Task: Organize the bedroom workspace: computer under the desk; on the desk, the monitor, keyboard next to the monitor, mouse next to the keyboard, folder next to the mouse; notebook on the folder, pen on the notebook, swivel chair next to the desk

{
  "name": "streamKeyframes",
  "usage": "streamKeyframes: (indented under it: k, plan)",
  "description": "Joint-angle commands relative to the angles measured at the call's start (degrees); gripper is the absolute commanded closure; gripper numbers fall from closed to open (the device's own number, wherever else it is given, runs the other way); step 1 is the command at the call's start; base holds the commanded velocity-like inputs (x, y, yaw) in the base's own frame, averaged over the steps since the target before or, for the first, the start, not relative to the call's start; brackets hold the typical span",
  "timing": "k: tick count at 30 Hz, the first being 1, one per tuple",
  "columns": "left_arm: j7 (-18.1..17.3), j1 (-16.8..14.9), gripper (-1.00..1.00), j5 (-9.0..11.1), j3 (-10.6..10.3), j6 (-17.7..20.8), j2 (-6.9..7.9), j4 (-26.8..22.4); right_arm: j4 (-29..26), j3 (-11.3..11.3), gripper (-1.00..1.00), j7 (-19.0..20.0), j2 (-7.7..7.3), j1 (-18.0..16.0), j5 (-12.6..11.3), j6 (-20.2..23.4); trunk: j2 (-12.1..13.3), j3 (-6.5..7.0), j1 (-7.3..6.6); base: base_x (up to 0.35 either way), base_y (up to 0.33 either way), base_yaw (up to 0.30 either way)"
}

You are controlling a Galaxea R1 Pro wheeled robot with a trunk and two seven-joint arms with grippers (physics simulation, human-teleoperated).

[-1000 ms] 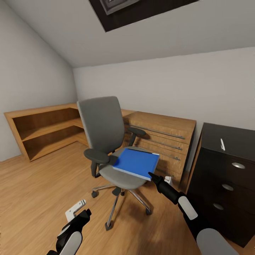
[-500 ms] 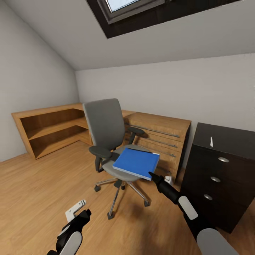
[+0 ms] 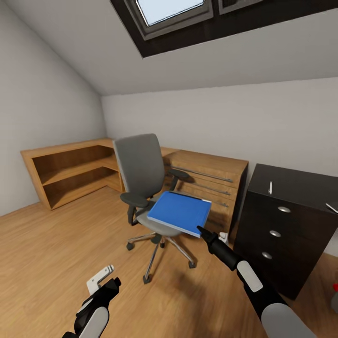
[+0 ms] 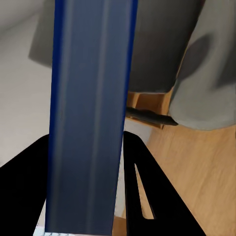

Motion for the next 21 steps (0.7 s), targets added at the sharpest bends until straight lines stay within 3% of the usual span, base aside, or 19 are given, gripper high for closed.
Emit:
streamKeyframes:
  k: [1, 16, 21]
  plan:
    - [0.37, -0.05, -1.0, 0.17, -0.1, 0.27, 0.05, -0.08, 0.03, -0.09, 1.0, 0.05, 0.01, -0.01, -0.31, 0.43, 0.39, 0.12, -0.24, -0.004, -0.001, 0.0]
    - [0.29, -0.05, -1.0, 0.33, -0.1, 0.3, 0.05, -0.08, -0.02, -0.18, 1.0, 0.14, -0.14, 0.05, -0.24, 0.36, 6.4, 2.82, -3.53, -0.002, 0.0, 0.0]
    - [0.37, -0.05, -1.0, 0.15, -0.1, 0.19, 0.05, -0.05, -0.02, -0.19, 1.0, 0.14, -0.14, 0.05, -0.16, 0.28, 8.41, 3.72, -4.63, -0.301, -0.006, 0.0]
